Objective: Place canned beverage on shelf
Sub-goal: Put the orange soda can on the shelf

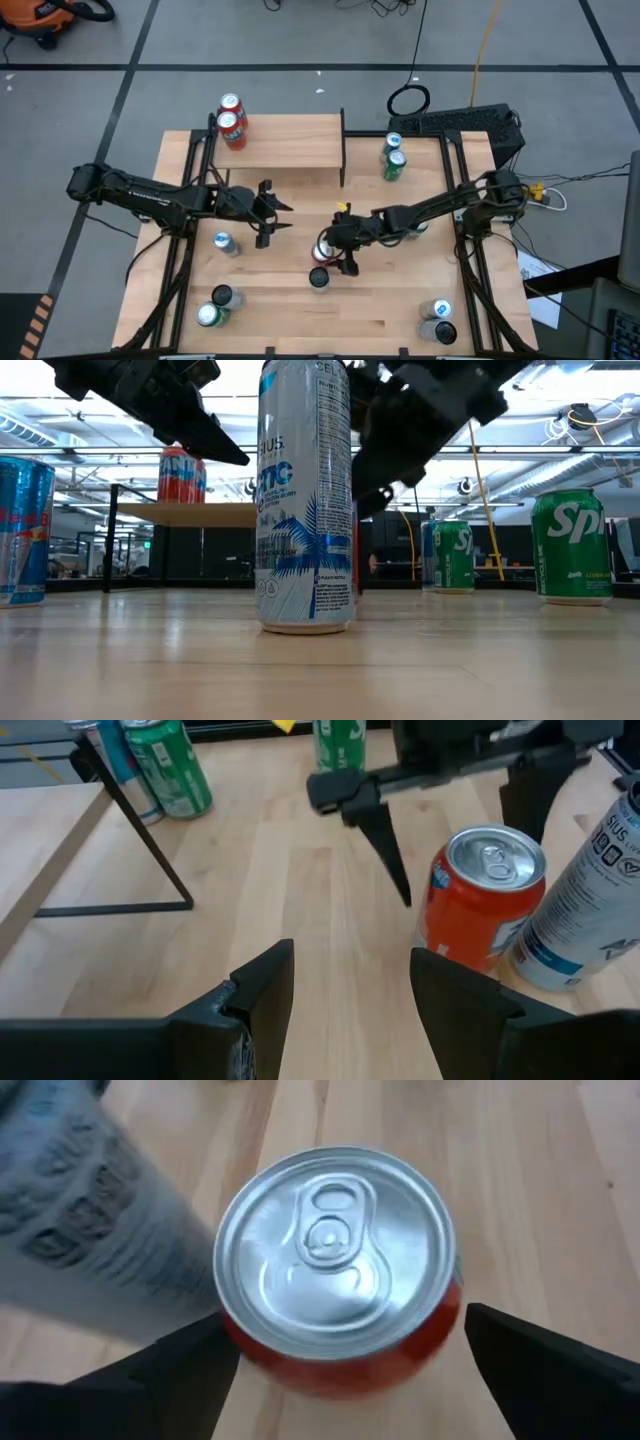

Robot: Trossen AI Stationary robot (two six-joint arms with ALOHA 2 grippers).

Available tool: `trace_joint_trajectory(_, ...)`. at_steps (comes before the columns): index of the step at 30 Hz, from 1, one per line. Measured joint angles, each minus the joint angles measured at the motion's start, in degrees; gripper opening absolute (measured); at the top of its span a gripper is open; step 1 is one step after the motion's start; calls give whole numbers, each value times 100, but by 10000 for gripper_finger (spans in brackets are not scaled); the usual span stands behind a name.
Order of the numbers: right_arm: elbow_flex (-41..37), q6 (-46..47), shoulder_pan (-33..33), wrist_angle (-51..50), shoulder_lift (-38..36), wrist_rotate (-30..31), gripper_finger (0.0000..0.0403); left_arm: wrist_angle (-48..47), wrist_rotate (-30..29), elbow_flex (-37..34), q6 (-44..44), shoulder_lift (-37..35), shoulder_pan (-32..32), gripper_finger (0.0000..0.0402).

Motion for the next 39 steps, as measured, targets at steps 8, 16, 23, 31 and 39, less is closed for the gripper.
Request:
trace_joint_trajectory(8, -2, -226, -28, 245, 163, 28, 276, 2, -315, 0, 56, 0, 1, 200)
trace_joint_trajectory(16, -7, -399, -50, 667, 119, 946, 234, -17, -384, 0, 19, 0, 0, 200)
trace_joint_trajectory(23, -4, -451, -85, 967, 118, 1230, 225, -90, -409, 0, 41, 0, 0, 200)
trace_joint_trajectory(31, -2, -181, -241, 415, 159, 951, 171, -363, -413, 0, 7, 4, 0, 200)
trace_joint_trajectory(39, 165, -124, -428, 43, 128, 263, 224, -422, -488, 0, 2, 15, 2, 200)
